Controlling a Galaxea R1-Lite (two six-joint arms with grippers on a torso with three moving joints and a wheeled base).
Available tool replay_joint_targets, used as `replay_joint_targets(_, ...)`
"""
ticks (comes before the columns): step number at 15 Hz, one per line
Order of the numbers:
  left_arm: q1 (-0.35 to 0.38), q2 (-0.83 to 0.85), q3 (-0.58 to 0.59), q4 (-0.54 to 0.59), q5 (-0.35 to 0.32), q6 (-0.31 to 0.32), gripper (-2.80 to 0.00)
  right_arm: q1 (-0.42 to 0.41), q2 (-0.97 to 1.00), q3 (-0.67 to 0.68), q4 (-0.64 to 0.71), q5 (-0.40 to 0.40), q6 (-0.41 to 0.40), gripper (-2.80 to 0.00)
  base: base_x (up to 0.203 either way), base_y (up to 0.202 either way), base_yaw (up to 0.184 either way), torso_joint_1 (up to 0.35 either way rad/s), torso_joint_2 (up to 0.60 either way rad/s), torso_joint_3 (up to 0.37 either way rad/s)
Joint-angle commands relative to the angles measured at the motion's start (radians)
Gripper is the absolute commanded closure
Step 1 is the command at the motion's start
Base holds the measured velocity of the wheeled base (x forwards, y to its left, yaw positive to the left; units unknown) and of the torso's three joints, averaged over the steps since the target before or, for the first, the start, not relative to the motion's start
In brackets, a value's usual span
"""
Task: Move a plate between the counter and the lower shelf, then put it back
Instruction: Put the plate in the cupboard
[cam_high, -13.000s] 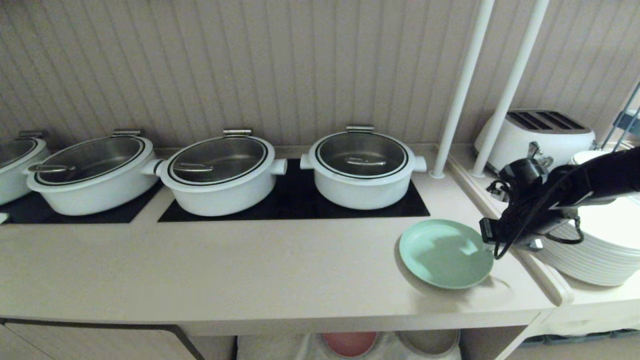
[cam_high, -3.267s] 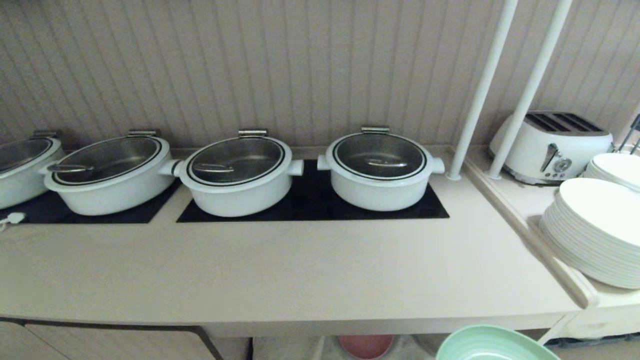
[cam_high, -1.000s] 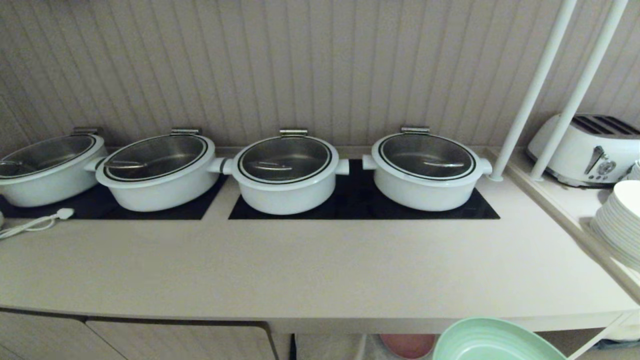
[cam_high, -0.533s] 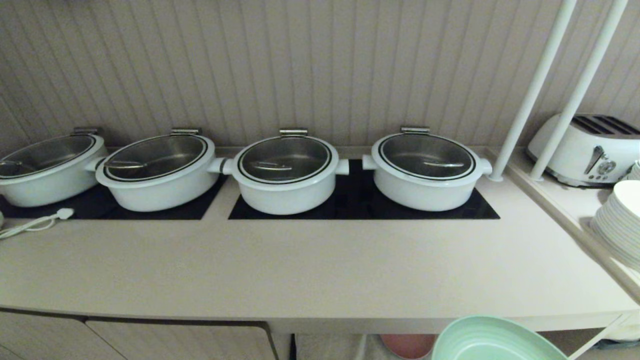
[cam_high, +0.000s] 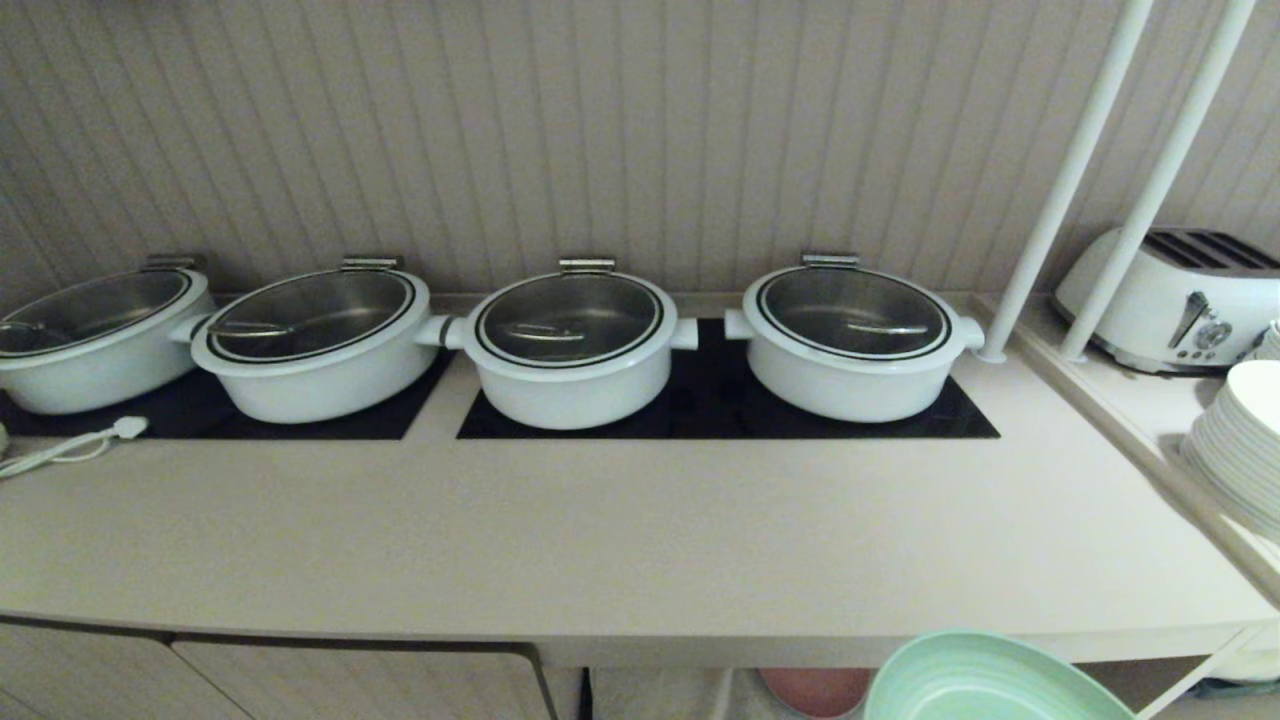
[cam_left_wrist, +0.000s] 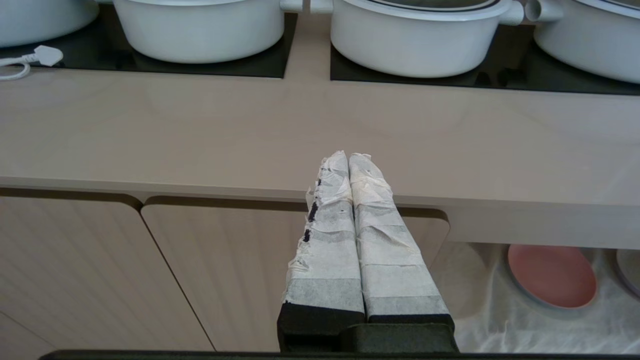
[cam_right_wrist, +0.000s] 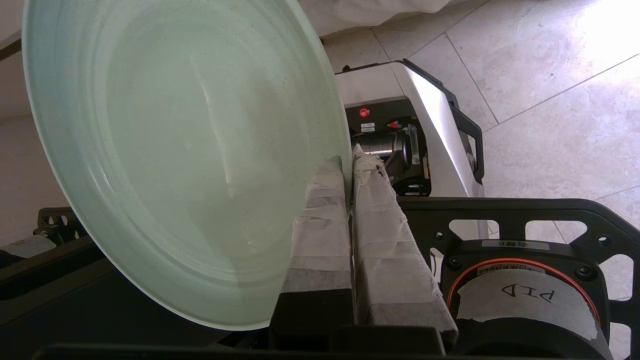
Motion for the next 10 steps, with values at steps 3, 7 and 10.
replay_joint_targets(3, 0.000, 0.000, 0.000, 0.000, 0.001, 0.000, 0.00, 0.001, 0.002, 0.005, 0.002, 0.005, 0.004, 0.00, 0.000, 0.000, 0.000, 0.000, 0.00, 0.000)
replay_joint_targets(7, 0.000, 0.000, 0.000, 0.000, 0.001, 0.000, 0.00, 0.006, 0.014, 0.005, -0.001, 0.005, 0.004, 0.00, 0.000, 0.000, 0.000, 0.000, 0.00, 0.000)
replay_joint_targets(10, 0.000, 0.000, 0.000, 0.000, 0.001, 0.000, 0.00, 0.006, 0.014, 0.009, 0.001, 0.010, 0.004, 0.00, 0.000, 0.000, 0.000, -0.029, 0.05, 0.031)
